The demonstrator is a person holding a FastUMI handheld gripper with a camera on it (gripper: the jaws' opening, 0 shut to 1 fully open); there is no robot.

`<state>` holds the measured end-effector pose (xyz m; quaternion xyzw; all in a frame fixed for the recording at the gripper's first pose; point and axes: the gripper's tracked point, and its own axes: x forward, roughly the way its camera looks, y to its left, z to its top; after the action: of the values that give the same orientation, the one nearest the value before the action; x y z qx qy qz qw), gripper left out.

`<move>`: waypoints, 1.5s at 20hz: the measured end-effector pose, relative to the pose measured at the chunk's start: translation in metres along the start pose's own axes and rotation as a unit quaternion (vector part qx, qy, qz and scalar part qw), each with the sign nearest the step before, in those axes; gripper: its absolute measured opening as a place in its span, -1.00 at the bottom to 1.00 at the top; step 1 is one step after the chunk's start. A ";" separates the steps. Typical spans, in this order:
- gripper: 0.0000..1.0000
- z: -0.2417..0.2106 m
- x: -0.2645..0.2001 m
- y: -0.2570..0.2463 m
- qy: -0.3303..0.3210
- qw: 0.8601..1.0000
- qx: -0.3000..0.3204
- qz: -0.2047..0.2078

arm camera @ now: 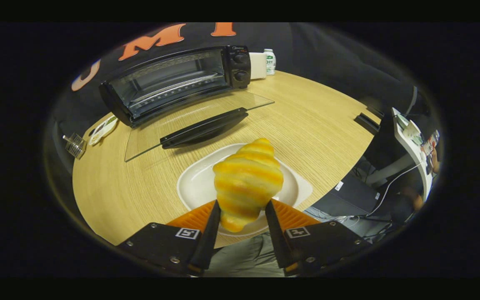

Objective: Open the toaster oven, put the food inside, and close the toaster oven door.

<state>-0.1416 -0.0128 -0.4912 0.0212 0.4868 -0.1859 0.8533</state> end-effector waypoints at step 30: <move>-0.14 0.197 -0.085 0.065 -0.112 0.933 0.169 0.296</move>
<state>0.0034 0.0298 -0.3256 0.2874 0.3214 -0.0060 0.9023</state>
